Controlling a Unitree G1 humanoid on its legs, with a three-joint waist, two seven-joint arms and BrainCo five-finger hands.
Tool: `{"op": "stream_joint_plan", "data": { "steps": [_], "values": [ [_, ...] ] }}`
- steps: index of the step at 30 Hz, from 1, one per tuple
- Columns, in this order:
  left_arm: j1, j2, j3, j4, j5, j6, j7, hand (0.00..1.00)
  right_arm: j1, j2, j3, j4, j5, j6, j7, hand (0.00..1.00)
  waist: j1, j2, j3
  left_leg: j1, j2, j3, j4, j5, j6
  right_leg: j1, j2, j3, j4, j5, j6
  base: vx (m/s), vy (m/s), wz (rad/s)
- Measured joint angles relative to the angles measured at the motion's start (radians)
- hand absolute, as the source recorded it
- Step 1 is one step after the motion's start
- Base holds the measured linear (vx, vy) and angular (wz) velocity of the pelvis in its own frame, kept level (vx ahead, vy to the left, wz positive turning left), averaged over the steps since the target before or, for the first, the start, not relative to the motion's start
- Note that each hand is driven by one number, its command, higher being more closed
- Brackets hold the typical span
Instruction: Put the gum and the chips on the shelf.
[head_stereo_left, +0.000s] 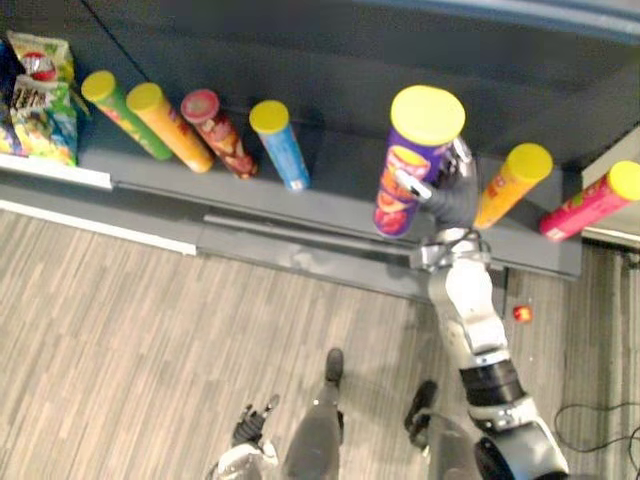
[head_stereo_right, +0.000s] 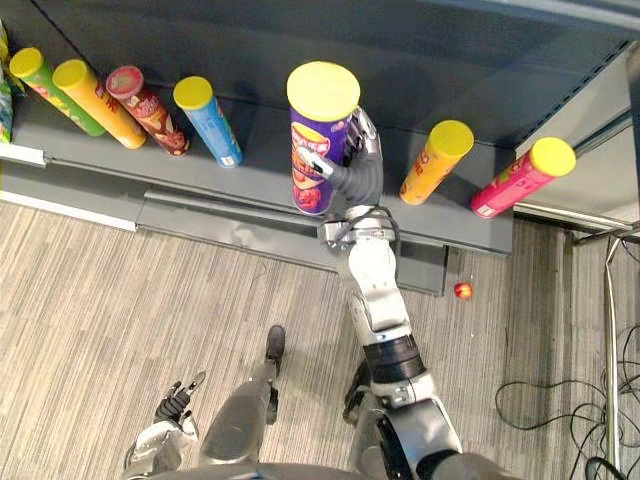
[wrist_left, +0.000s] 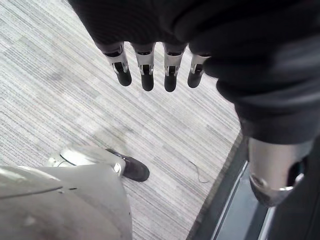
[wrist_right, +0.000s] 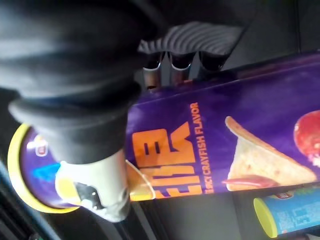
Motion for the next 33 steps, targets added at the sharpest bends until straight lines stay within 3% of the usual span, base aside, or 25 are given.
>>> {"op": "stream_joint_plan", "data": {
  "steps": [9,17,23,27,33],
  "values": [
    [-0.026,0.026,-0.077,-0.057,-0.071,-0.016,0.010,0.00,-0.281,0.001,-0.158,0.164,-0.088,0.006,-0.106,1.00,0.035,0.026,0.068,-0.096,-0.023,-0.055,0.044,0.017,-0.003,-0.104,-0.051,-0.033,0.146,-0.066,-0.012,-0.02,-0.042,0.20],
    [-0.051,0.026,-0.152,-0.127,-0.118,-0.028,0.006,0.00,-0.405,-0.080,-0.267,0.239,-0.120,0.017,-0.178,1.00,0.078,0.075,0.106,-0.192,-0.041,-0.071,0.064,0.035,-0.001,-0.206,-0.093,-0.051,0.236,-0.097,-0.021,-0.02,-0.045,0.13],
    [-0.057,0.025,-0.197,-0.228,-0.157,-0.046,0.002,0.00,-0.432,-0.073,-0.312,0.239,-0.120,0.043,-0.197,1.00,0.083,0.085,0.113,-0.254,-0.054,-0.083,0.095,0.037,-0.001,-0.265,-0.121,-0.054,0.299,-0.123,-0.029,0.00,-0.054,0.15],
    [-0.057,0.024,-0.212,-0.296,-0.158,-0.050,-0.016,0.00,-0.435,-0.074,-0.316,0.233,-0.120,0.044,-0.210,1.00,0.083,0.090,0.116,-0.294,-0.043,-0.011,0.137,0.026,0.009,-0.294,-0.146,-0.057,0.346,-0.147,-0.027,-0.04,-0.052,0.12],
    [-0.053,0.018,-0.211,-0.406,-0.198,-0.057,-0.017,0.00,-0.444,-0.074,-0.317,0.184,-0.120,0.045,-0.225,1.00,0.084,0.092,0.118,-0.369,-0.039,0.001,0.175,0.024,0.011,-0.357,-0.160,-0.067,0.383,-0.152,-0.033,-0.02,-0.062,0.05]
  ]
}}
